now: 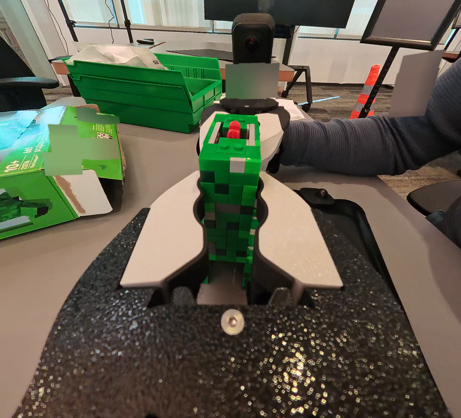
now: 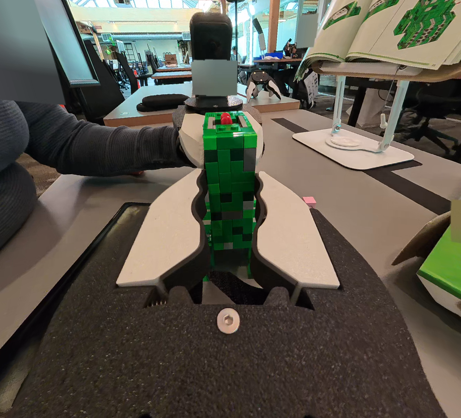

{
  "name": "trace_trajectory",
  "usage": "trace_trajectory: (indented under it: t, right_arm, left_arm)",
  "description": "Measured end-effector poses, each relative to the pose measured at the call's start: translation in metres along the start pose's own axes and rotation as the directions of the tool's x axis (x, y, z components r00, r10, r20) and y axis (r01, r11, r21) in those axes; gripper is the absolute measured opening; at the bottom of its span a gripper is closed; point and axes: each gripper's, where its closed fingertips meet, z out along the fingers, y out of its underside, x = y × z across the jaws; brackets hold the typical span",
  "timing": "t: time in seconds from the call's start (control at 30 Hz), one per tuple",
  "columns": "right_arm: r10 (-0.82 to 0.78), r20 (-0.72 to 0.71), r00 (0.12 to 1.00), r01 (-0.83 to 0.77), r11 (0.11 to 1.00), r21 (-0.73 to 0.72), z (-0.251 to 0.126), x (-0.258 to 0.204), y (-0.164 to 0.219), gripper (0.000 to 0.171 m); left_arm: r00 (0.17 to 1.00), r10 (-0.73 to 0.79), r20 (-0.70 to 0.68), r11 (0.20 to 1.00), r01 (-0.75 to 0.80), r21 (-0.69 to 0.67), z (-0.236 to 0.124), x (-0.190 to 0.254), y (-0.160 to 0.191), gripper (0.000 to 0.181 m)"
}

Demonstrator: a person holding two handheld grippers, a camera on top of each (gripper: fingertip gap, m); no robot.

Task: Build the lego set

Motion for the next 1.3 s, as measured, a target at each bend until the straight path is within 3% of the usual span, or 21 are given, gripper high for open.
trace_trajectory:
  t: [0.27,0.43,0.67,0.73,0.87,1.0,1.1,1.3]
  right_arm:
    - [0.002,-0.009,1.000,-0.002,1.000,0.027,0.000,0.000,0.000,0.035]
    - [-0.002,-0.021,1.000,0.003,0.999,0.039,0.001,0.001,0.000,0.035]
    - [-0.015,-0.072,0.997,0.017,0.999,0.040,-0.002,0.001,0.001,0.035]
    - [-0.019,-0.107,0.994,0.024,0.999,0.038,-0.001,0.001,0.001,0.035]
    - [-0.041,-0.158,0.987,0.048,0.998,0.039,0.001,-0.002,0.000,0.035]
    - [-0.062,-0.186,0.981,0.067,0.997,0.024,0.001,-0.001,0.000,0.035]
    - [-0.087,-0.220,0.971,0.093,0.995,0.017,0.002,-0.001,-0.001,0.036]
    - [-0.132,-0.321,0.938,0.149,0.988,0.029,0.005,-0.002,-0.002,0.036]
  left_arm:
    - [1.000,-0.012,-0.009,1.000,0.012,0.000,0.000,0.001,0.000,0.039]
    - [0.998,-0.065,0.007,0.996,0.065,-0.066,0.009,0.001,0.015,0.078]
    - [0.963,-0.073,0.260,0.993,0.096,-0.074,-0.003,-0.004,0.026,0.094]
    - [0.923,-0.061,0.379,0.990,0.104,-0.093,-0.011,-0.009,0.032,0.095]
    - [0.872,-0.062,0.486,0.990,0.116,-0.080,-0.016,0.002,0.034,0.097]
    - [0.773,-0.003,0.635,0.998,0.047,-0.053,-0.022,-0.002,0.013,0.101]
    - [0.718,0.016,0.696,0.999,0.024,-0.047,-0.020,-0.005,-0.005,0.105]
    - [0.714,-0.037,0.699,0.995,0.088,-0.038,-0.008,-0.011,-0.020,0.105]
